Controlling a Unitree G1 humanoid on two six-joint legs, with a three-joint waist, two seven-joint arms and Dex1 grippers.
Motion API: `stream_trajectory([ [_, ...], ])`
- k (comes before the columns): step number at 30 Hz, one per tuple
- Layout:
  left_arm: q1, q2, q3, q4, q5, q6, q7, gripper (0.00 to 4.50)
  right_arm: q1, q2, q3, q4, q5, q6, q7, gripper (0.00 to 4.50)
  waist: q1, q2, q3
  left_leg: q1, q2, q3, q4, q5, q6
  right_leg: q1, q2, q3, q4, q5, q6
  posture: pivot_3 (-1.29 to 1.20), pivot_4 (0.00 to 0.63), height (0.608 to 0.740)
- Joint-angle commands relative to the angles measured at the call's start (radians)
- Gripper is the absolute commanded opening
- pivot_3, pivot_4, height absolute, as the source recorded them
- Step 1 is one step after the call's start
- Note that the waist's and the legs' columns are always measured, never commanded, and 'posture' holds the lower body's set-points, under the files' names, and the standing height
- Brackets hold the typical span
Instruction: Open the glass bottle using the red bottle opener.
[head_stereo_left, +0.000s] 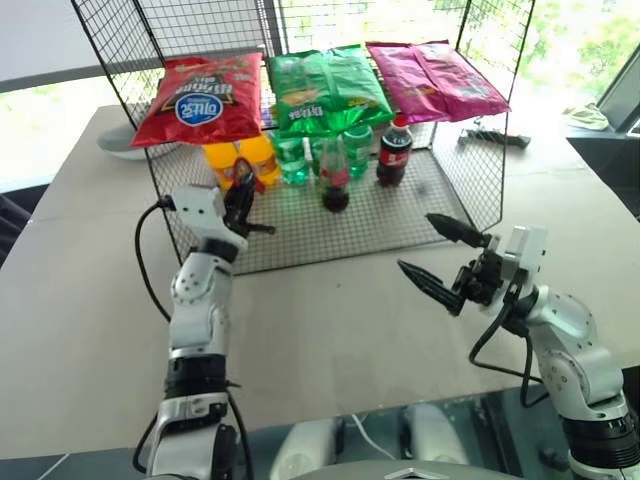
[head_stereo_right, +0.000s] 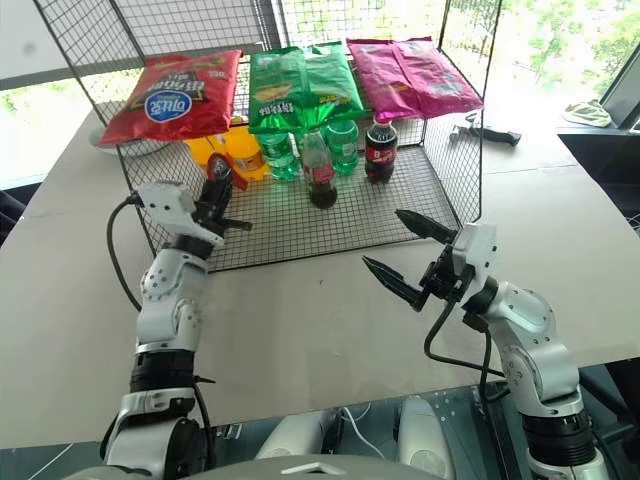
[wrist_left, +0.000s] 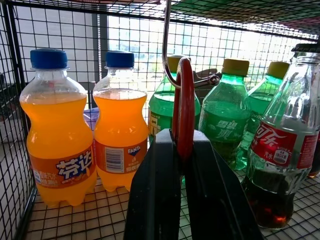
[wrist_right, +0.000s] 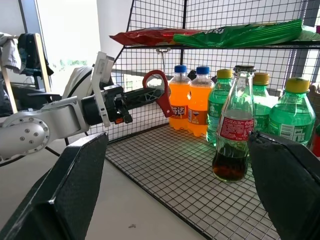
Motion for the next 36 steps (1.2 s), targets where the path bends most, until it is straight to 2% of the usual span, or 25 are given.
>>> stream_trajectory([
  [1,0.004,-0.002,0.026,-0.067,-0.052,0.035,0.01,0.02,-0.011,0.007,0.006,-0.017,0.002,-0.022,0.001,4.5,0.0,0.0,0.0,0.0,0.0,0.0,0.0,0.0,0.0,0.0,0.0,0.0,0.0,0.0,0.0,0.0,0.15,0.74],
  [6,0.031,-0.023,0.029,-0.166,-0.219,0.155,-0.041,0.02,-0.027,0.007,0.005,0.013,-0.001,-0.032,0.017,4.5,-0.001,0.0,0.0,0.0,0.0,0.0,0.0,0.0,0.0,0.0,0.0,0.0,0.0,0.0,0.0,0.0,0.15,0.74],
  [18,0.025,-0.063,0.07,-0.252,-0.447,0.324,-0.021,0.02,-0.041,0.013,0.004,0.036,-0.012,-0.031,0.005,4.5,0.0,0.0,0.0,0.0,0.0,0.0,0.001,0.0,0.0,0.0,0.0,0.0,0.0,0.0,0.0,0.0,0.15,0.74],
  [23,0.044,-0.066,0.042,-0.287,-0.567,0.461,-0.042,0.02,-0.054,-0.008,-0.003,-0.016,0.064,0.225,-0.139,4.5,0.001,0.0,0.0,0.0,0.0,0.0,0.001,0.0,0.0,0.0,0.0,0.0,0.0,0.0,0.0,0.0,0.15,0.74],
  [25,0.063,-0.057,0.0,-0.309,-0.614,0.55,-0.067,0.02,-0.074,-0.041,0.016,-0.035,0.117,0.323,-0.119,4.5,0.002,0.0,0.0,0.0,0.0,0.0,0.001,0.0,0.0,0.0,0.0,0.0,0.0,0.0,0.0,0.0,0.15,0.74],
  [27,0.073,-0.061,-0.024,-0.321,-0.664,0.619,-0.079,0.02,-0.096,-0.078,0.036,-0.037,0.104,0.373,-0.109,4.5,0.002,0.0,0.0,0.0,0.0,0.0,0.001,0.0,0.0,0.0,0.0,0.0,0.0,0.0,0.0,0.0,0.15,0.74],
  [31,0.069,-0.063,-0.058,-0.325,-0.724,0.692,-0.139,0.02,-0.151,-0.118,0.054,-0.028,0.16,0.518,-0.105,4.5,0.0,-0.001,0.0,0.0,0.0,0.0,0.001,0.0,0.0,0.0,0.001,0.0,0.0,0.0,0.0,0.0,0.15,0.74],
  [36,0.058,-0.058,-0.05,-0.316,-0.886,0.823,-0.204,0.02,-0.245,-0.162,0.082,-0.019,0.291,0.782,-0.1,4.5,-0.003,-0.001,0.0,-0.001,0.001,0.0,0.001,0.0,0.0,0.0,0.001,0.001,0.0,0.0,0.0,0.0,0.15,0.74],
])
